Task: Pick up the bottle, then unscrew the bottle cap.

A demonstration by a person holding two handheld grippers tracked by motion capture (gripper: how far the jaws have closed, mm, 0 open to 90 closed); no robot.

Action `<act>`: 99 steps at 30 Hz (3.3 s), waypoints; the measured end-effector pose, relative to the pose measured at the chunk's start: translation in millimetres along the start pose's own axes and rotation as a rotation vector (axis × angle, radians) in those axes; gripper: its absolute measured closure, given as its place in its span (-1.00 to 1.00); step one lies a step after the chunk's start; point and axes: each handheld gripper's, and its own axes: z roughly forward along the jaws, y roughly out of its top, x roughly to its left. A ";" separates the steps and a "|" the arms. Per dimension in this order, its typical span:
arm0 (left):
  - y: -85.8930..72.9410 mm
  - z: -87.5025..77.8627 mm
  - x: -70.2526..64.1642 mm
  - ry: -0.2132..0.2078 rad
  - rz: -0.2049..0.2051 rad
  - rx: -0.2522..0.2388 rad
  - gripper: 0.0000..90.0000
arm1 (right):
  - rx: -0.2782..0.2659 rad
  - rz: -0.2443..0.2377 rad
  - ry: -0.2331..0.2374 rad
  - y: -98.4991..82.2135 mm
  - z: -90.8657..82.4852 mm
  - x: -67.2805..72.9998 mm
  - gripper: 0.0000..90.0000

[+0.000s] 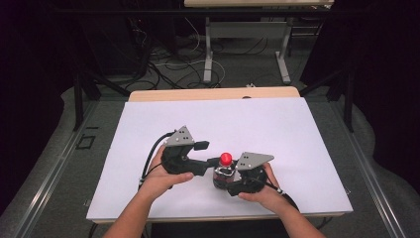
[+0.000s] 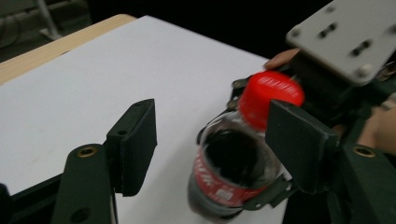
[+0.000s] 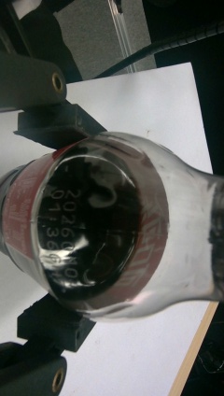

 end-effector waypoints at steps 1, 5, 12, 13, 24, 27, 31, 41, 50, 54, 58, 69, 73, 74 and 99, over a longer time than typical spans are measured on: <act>1.3 0.1 -1.1 -0.001 0.008 0.005 -0.23 | 0.007 -0.007 0.004 -0.5 0.2 -0.3 -0.35; 7.5 3.9 -5.8 -0.059 0.052 0.036 -0.13 | 0.014 -0.010 0.017 -1.6 2.3 3.0 -0.35; 15.2 13.9 -7.3 -0.163 0.087 0.079 0.17 | 0.026 -0.024 0.054 -1.8 4.3 7.7 -0.35; 15.7 14.6 -6.8 -0.182 0.090 0.083 0.30 | 0.021 -0.027 0.061 -1.8 4.0 8.3 -0.35; 14.7 19.0 -3.0 -0.269 0.105 0.109 0.31 | 0.027 -0.040 0.120 -1.0 3.0 10.4 -0.35; 13.5 19.5 -5.3 -0.276 0.120 0.116 0.32 | 0.032 -0.047 0.129 0.2 3.0 12.2 -0.35; 11.9 18.4 -5.8 -0.269 0.130 0.107 0.35 | 0.037 -0.051 0.136 0.4 3.4 12.6 -0.35; 11.4 17.9 -12.7 -0.156 0.114 0.087 0.37 | 0.028 -0.024 0.097 1.0 4.4 11.7 -0.34; 12.5 25.7 -35.9 0.110 0.007 0.029 0.37 | 0.035 0.036 -0.059 4.1 3.4 12.5 -0.34; 14.4 31.6 -43.5 0.223 -0.076 0.010 0.37 | 0.038 0.061 -0.108 4.9 4.4 14.0 -0.34; 15.4 37.0 -47.9 0.279 -0.108 0.000 0.37 | 0.039 0.066 -0.152 5.2 5.8 12.8 -0.34; 17.3 24.2 -35.4 0.189 -0.090 -0.017 -0.09 | 0.056 0.067 -0.060 4.0 6.6 10.9 -0.35; 15.3 4.6 -24.8 0.101 -0.060 0.015 -0.16 | 0.049 0.060 -0.023 4.4 7.1 11.7 -0.35; 14.3 -0.5 -21.1 0.068 -0.053 0.020 -0.16 | 0.048 0.053 -0.015 4.6 7.0 12.2 -0.35; 11.5 -3.3 -5.9 -0.285 0.119 0.120 0.36 | 0.038 -0.018 0.171 7.7 7.0 27.4 -0.35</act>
